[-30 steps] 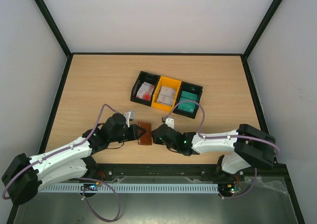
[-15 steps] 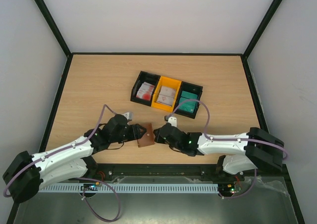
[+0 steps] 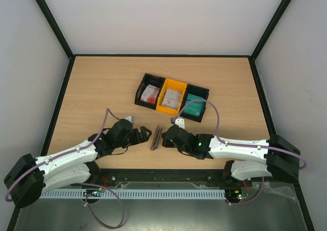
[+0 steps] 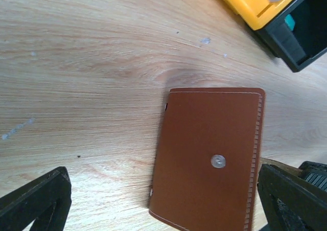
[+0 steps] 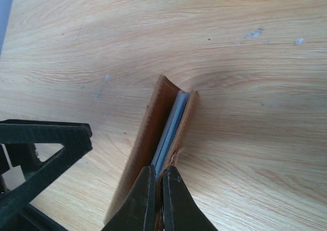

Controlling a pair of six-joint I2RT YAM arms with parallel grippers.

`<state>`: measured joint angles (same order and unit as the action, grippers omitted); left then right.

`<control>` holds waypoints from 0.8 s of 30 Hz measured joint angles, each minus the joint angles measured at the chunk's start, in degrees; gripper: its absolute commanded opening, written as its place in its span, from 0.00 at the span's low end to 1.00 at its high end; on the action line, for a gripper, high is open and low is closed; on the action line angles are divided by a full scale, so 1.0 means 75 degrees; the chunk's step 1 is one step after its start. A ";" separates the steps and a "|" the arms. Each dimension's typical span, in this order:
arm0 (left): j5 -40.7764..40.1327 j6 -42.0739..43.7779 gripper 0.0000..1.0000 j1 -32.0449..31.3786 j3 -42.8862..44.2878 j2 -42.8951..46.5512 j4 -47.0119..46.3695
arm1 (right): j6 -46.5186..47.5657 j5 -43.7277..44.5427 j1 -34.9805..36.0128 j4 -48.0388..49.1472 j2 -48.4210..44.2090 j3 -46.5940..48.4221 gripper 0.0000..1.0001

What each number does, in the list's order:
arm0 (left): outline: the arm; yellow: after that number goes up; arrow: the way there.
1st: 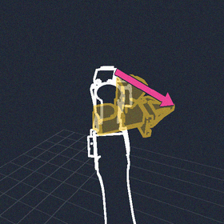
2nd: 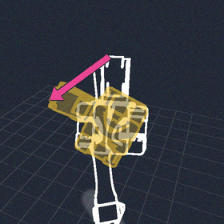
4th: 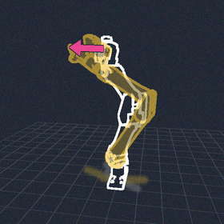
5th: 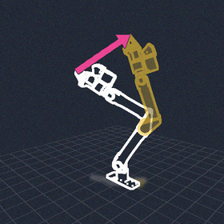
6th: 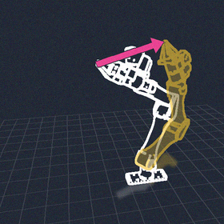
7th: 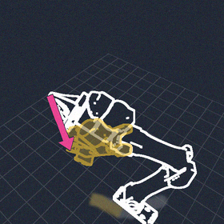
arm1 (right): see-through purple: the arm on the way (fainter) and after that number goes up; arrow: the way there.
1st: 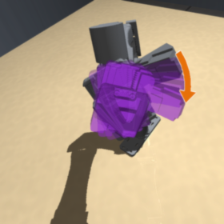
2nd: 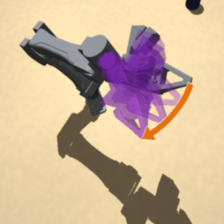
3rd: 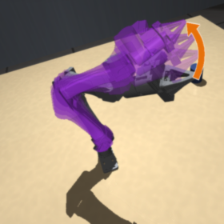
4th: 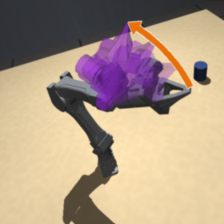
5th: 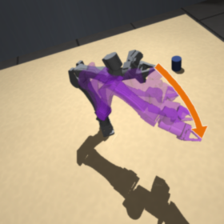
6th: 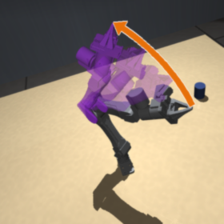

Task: Put the credit cards into the card holder
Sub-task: Open the card holder at the center of the board.

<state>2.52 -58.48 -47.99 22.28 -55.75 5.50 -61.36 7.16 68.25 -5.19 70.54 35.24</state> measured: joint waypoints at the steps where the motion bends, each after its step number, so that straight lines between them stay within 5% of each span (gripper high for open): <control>1: 0.0015 0.0000 1.00 0.0000 -0.0026 0.0055 -0.0067 | 0.0061 -0.0017 0.0000 -0.0035 0.0003 0.0070 0.02; 11: 0.0323 0.0096 0.99 0.0000 -0.0044 0.0038 -0.0627 | 0.0361 -0.0105 0.0000 -0.0146 0.0411 0.0641 0.02; 24: 0.0187 0.0233 0.83 0.0000 -0.0044 -0.0656 -0.0527 | 0.0265 0.0778 0.0000 -0.1017 0.0688 0.0516 0.02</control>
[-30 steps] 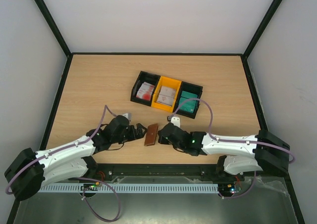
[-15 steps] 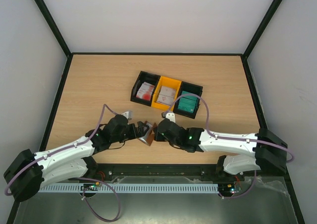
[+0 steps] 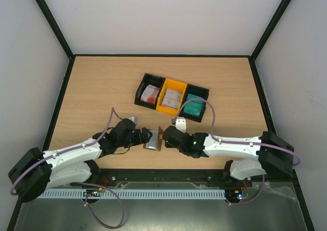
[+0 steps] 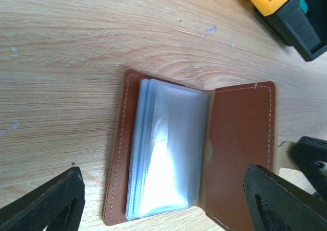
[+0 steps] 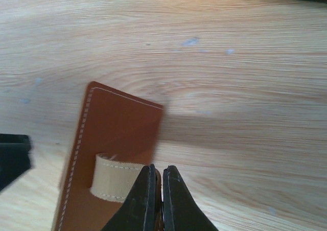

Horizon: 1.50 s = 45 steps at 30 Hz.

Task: Put the credit cards into the card holder
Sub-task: Open the card holder at the center of the board.

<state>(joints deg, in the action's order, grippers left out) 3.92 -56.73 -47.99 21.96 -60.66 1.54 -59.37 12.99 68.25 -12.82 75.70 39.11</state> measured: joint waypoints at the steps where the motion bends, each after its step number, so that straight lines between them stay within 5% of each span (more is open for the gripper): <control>1: 0.0023 0.0009 0.79 0.0000 0.0000 0.0023 -0.0032 | -0.0023 0.0114 0.0000 -0.0099 -0.0050 -0.0064 0.02; 5: 0.0236 0.0009 0.69 0.0003 0.0000 0.0035 -0.0300 | -0.0160 0.0606 0.0000 -0.0580 -0.0157 -0.0236 0.02; 12: 0.1014 -0.0038 0.67 0.0000 0.0003 -0.0597 -0.1023 | -0.0262 0.1402 -0.0006 -0.1201 -0.0175 -0.0373 0.02; 18: 0.1530 -0.0192 0.48 0.0000 0.0026 -0.1072 -0.1553 | -0.0283 0.1577 -0.0035 -0.1291 -0.0172 -0.0501 0.02; 30: 0.1338 -0.0230 0.50 0.0000 0.0318 -0.0848 -0.1536 | -0.0157 0.1635 -0.0050 -0.1241 -0.0172 -0.0530 0.02; 45: 0.1588 -0.0221 0.49 0.0000 0.0323 -0.2279 -0.2212 | -0.0163 0.1629 -0.0050 -0.1040 -0.0119 -0.0737 0.02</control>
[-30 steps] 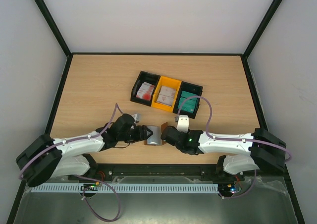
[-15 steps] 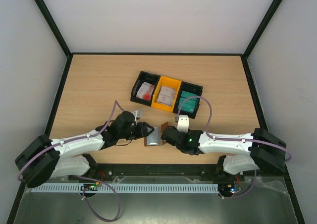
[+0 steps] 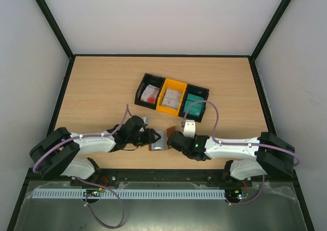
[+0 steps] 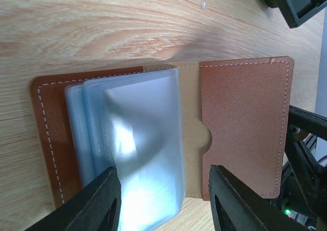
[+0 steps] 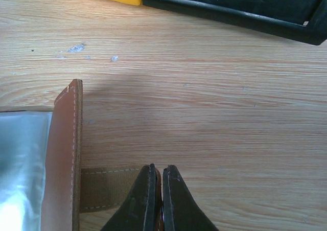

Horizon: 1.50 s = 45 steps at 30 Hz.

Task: Put the credit cards into the card holder
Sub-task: Open the card holder at the center of the board.

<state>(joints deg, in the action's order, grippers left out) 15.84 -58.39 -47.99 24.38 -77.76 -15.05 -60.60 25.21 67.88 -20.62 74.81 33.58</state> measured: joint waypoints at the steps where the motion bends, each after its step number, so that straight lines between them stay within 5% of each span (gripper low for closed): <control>1: 0.0061 0.0006 0.49 0.0000 0.0003 -0.0076 -0.0070 | -0.0006 0.0000 0.0000 0.0012 0.0000 -0.0026 0.02; 31: 0.1338 -0.0050 0.55 -0.0507 0.0659 -0.1746 -0.1827 | -0.0254 -0.0790 -0.0256 0.1422 -0.0181 -0.1309 0.02; 34: 0.1099 -0.0023 0.54 -0.0603 0.0796 -0.1827 -0.1632 | -0.0306 -0.0833 -0.0280 0.1448 -0.0332 -0.1358 0.09; 40: 0.0548 0.0047 0.54 -0.0758 0.1029 -0.1976 -0.1195 | -0.0396 -0.0714 -0.0291 0.1160 -0.1792 -0.1364 0.39; 45: 0.0405 0.0044 0.54 -0.0828 0.1093 -0.2046 -0.1201 | -0.0195 -0.0644 -0.0291 0.0787 -0.3348 -0.1250 0.39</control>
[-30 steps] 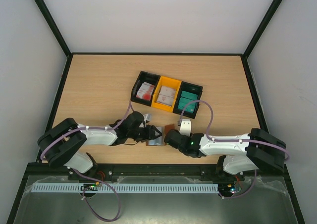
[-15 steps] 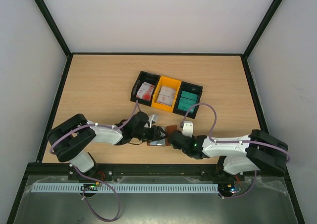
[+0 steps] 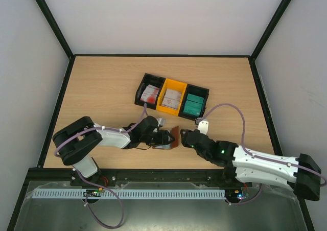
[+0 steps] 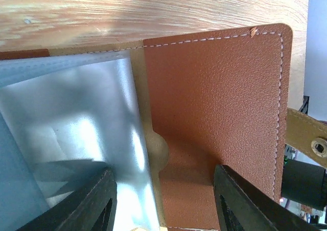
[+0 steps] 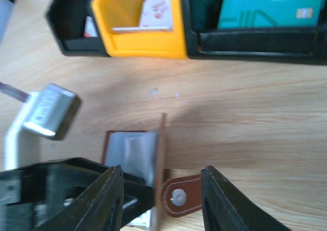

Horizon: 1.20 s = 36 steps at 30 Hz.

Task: Put the credit cards into the card holder
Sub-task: Open the card holder at the center of the board.

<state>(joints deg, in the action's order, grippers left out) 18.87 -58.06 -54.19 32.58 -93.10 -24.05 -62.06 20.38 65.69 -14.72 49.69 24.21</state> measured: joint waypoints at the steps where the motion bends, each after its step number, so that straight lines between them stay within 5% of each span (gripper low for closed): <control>1: -0.0017 -0.0003 0.53 -0.0009 0.0023 -0.0017 0.0000 | 0.0082 -0.0050 0.0000 -0.0058 -0.0192 0.0052 0.37; 7: -0.0125 -0.0029 0.46 -0.0038 0.0061 -0.0061 0.0003 | 0.0629 -0.1061 -0.0009 -0.0003 -0.0446 0.0338 0.13; 12: -0.0213 -0.0090 0.42 -0.0052 0.0061 -0.0093 0.0026 | 0.1000 -0.2142 -0.0009 0.0373 0.0259 0.0361 0.02; 20: -0.0289 -0.0181 0.39 -0.0058 0.0061 -0.0096 0.0067 | 0.1218 -0.2576 -0.0009 0.0501 0.1778 0.0618 0.03; 27: -0.0353 -0.0207 0.38 -0.0055 0.0061 -0.0093 0.0105 | 0.1201 -0.2119 -0.0023 0.0449 0.3002 0.0839 0.22; 36: -0.0364 -0.0239 0.37 -0.0058 0.0061 -0.0093 0.0079 | 0.1189 -0.2323 -0.0020 0.1043 0.3471 0.0650 0.29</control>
<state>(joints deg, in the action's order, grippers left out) 16.14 -59.86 -54.63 33.04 -93.80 -23.46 -53.15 2.96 65.54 -6.90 75.72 29.08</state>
